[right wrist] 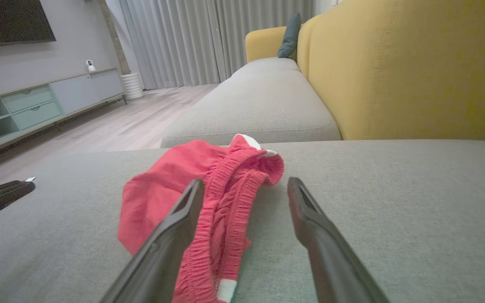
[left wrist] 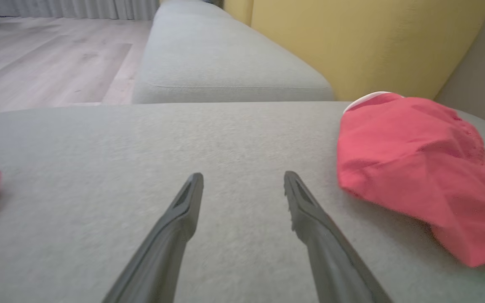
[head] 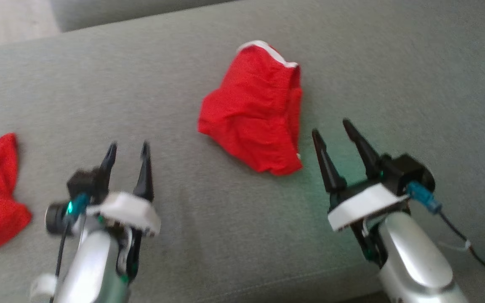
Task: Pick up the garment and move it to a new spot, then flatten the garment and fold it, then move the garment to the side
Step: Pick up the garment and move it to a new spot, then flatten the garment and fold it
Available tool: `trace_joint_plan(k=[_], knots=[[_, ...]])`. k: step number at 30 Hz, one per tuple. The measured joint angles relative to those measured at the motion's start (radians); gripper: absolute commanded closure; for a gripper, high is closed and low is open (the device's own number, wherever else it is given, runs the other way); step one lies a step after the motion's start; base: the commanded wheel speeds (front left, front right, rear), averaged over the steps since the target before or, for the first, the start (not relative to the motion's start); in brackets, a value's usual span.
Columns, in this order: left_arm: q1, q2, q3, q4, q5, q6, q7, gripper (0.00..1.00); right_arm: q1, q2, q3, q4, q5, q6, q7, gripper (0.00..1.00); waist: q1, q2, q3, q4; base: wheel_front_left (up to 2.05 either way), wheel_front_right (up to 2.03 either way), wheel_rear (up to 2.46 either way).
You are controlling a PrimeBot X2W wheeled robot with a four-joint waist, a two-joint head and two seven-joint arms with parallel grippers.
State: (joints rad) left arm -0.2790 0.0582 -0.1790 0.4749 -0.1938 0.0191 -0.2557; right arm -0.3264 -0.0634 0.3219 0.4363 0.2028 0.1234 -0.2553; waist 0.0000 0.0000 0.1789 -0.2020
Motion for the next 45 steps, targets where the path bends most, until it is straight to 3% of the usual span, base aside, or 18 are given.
trace_joint_plan(k=[12, 23, 33, 45], knots=[[0.256, -0.011, 0.113, -0.115, 0.015, 0.018, 0.000, 0.00, 0.106, 0.001, -0.023, 0.076, -0.028, 0.000, 0.000, 0.00, 0.0000, 0.0000, -0.110, 0.114, 0.00, 0.00, 0.00], [0.315, -0.011, 0.061, -0.127, -0.004, 0.026, 0.000, 0.00, 0.125, 0.002, -0.086, 0.109, -0.005, 0.000, 0.000, 0.00, 0.0000, 0.0000, -0.116, 0.170, 0.00, 0.00, 0.00], [0.251, -0.011, -0.010, -0.121, -0.011, 0.024, 0.000, 0.00, -0.105, 0.001, -0.151, 0.211, 0.109, 0.000, 0.000, 0.00, 0.0000, 0.0000, -0.040, 0.216, 0.00, 0.00, 0.00], [0.187, -0.012, -0.044, -0.098, -0.032, 0.024, 0.000, 0.00, -0.372, 0.000, -0.247, 0.493, 0.433, 0.000, 0.030, 0.00, 0.0001, 0.0000, 0.061, 0.296, 0.00, 0.00, 0.00]])
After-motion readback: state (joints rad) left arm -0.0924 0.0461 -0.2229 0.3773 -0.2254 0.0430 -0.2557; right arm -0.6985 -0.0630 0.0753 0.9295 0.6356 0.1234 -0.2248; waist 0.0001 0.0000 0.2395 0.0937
